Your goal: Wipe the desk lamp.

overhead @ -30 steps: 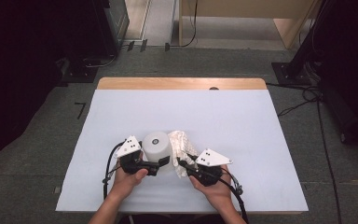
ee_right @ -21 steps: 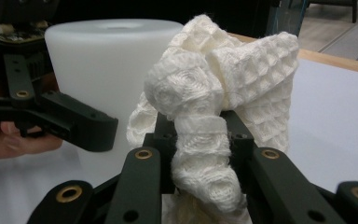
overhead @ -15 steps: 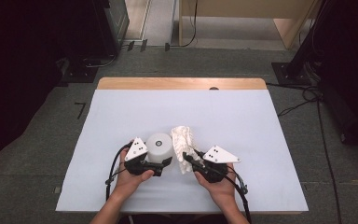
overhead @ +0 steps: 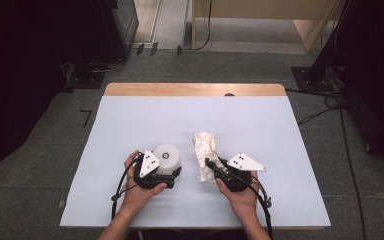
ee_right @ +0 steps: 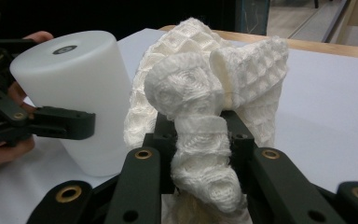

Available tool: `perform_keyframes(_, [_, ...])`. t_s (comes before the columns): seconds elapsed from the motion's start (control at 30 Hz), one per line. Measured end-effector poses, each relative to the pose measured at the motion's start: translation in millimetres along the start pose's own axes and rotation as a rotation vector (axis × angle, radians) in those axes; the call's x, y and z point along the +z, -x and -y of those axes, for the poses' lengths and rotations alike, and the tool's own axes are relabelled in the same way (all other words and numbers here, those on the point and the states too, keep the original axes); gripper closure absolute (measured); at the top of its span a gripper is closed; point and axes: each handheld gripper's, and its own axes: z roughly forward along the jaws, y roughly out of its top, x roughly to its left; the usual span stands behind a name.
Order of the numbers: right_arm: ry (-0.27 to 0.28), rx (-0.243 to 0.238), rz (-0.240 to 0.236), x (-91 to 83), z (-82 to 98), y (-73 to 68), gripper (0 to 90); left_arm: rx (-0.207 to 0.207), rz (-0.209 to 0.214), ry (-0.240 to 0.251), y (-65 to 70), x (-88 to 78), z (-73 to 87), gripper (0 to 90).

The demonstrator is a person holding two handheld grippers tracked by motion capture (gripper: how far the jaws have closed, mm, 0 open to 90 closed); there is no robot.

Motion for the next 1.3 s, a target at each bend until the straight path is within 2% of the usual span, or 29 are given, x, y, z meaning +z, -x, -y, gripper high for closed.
perform_keyframes(0.03, [0.000, 0.002, 0.004, -0.3, 0.1, 1.0, 72.3, -0.021, -0.024, 0.006, 2.3, -1.1, -1.1, 1.7])
perform_keyframes(0.1, [0.000, 0.004, 0.008, -0.6, 0.3, 3.0, 72.3, -0.038, -0.059, 0.008, 8.1, -1.4, -1.3, 1.7])
perform_keyframes(0.17, [0.001, 0.008, 0.012, -0.7, 0.5, 4.0, 72.3, -0.054, -0.116, -0.013, 14.8, 2.0, 0.1, 1.7])
perform_keyframes(0.23, [0.001, 0.010, 0.014, -0.6, 0.7, 4.0, 72.3, -0.095, -0.139, -0.037, 18.2, 5.8, 1.3, 1.7])
perform_keyframes(0.3, [-0.002, 0.005, 0.014, -0.2, 1.1, 3.6, 72.3, -0.113, -0.177, -0.048, 20.3, 7.8, 1.1, 2.5])
perform_keyframes(0.33, [-0.005, 0.009, 0.013, 0.0, 1.4, 2.9, 72.3, -0.111, -0.179, -0.040, 20.3, 6.8, 0.9, 6.4])
perform_keyframes(0.4, [-0.008, 0.002, 0.011, 1.1, 2.0, 2.5, 72.3, -0.108, -0.168, -0.034, 18.4, 5.8, 1.3, 8.2])
perform_keyframes(0.47, [-0.013, 0.002, 0.007, 2.4, 2.8, 1.7, 72.3, -0.108, -0.124, -0.026, 13.0, 4.2, 1.8, 8.4])
perform_keyframes(0.5, [-0.018, 0.005, 0.004, 2.8, 3.3, 0.7, 72.3, -0.123, -0.086, -0.016, 8.9, 3.0, 1.3, 8.4])
perform_keyframes(0.57, [-0.016, 0.006, -0.009, 4.0, 3.7, -1.3, 72.3, -0.173, 0.025, 0.028, -1.5, -1.7, -1.2, 8.5])
perform_keyframes(0.67, [-0.010, 0.002, -0.037, 5.6, 3.6, -6.9, 72.3, -0.239, 0.162, 0.089, -13.8, -8.9, -6.9, 8.5])
perform_keyframes(0.8, [0.002, 0.005, -0.093, 8.5, 3.1, -18.8, 72.3, -0.255, 0.261, 0.131, -17.8, -14.9, -11.5, 8.5])
perform_keyframes(0.87, [0.005, -0.013, -0.109, 10.2, 2.8, -25.1, 72.3, -0.242, 0.288, 0.137, -15.6, -15.3, -12.4, 8.5])
perform_keyframes(0.97, [0.000, -0.026, -0.115, 11.5, 3.0, -30.3, 72.5, -0.216, 0.323, 0.117, -9.5, -11.5, -11.9, 8.6])
perform_keyframes(1.1, [0.001, -0.022, -0.100, 9.2, 1.6, -28.4, 72.9, -0.155, 0.361, 0.073, 0.2, -5.3, -11.3, 8.5])
perform_keyframes(1.3, [0.031, -0.034, -0.093, 1.4, -6.3, -24.7, 72.9, -0.098, 0.407, -0.011, 11.1, 4.3, -9.2, 8.5])
